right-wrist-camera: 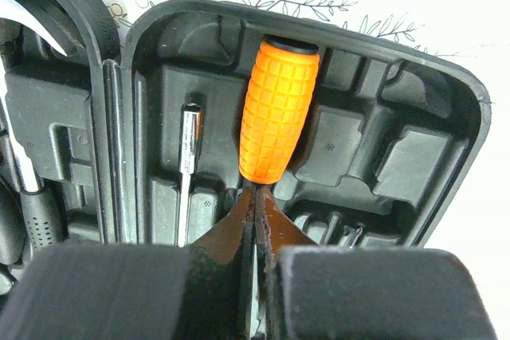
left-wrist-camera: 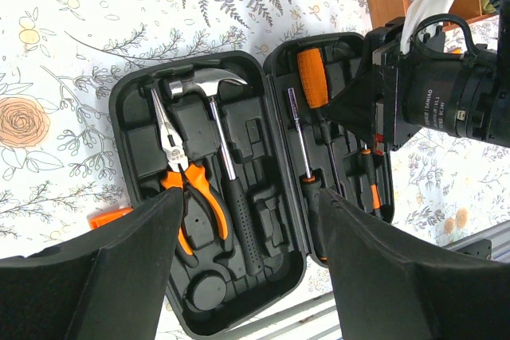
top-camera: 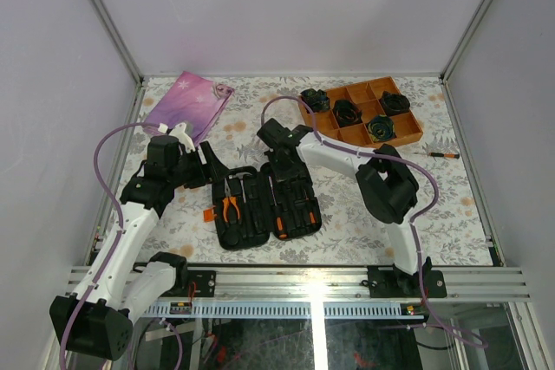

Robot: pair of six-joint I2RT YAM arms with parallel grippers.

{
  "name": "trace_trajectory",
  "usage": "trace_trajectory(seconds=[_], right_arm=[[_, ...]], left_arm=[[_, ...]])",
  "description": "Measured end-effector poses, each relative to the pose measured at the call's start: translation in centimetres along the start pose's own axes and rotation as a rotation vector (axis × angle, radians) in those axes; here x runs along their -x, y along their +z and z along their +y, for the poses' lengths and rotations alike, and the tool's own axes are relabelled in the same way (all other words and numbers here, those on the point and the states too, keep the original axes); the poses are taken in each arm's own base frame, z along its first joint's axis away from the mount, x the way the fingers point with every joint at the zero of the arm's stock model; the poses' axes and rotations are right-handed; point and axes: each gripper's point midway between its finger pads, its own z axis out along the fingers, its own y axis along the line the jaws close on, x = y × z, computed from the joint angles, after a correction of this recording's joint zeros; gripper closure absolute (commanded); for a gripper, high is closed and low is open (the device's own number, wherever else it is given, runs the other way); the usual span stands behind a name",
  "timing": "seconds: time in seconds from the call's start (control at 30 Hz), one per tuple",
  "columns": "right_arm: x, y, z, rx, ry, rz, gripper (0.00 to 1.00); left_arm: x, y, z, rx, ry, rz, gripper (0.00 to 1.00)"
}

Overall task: Sort the tools into containers
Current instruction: Place the screwdriver in the storage box.

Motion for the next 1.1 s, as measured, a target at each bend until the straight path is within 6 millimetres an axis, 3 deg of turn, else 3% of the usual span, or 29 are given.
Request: trace_trajectory(seconds=[0.5, 1.1], right_arm=[[-1.5, 1.8, 0.0, -0.052, -0.039, 0.069, 1.00], [-1.3, 2.9, 1.4, -0.156, -0.105, 0.017, 1.00]], left_arm=[[-0.1, 0.0, -0.1, -0.007, 0.000, 0.004, 0.32], [-0.1, 0.0, -0.3, -0.016, 0.000, 0.009, 0.32]])
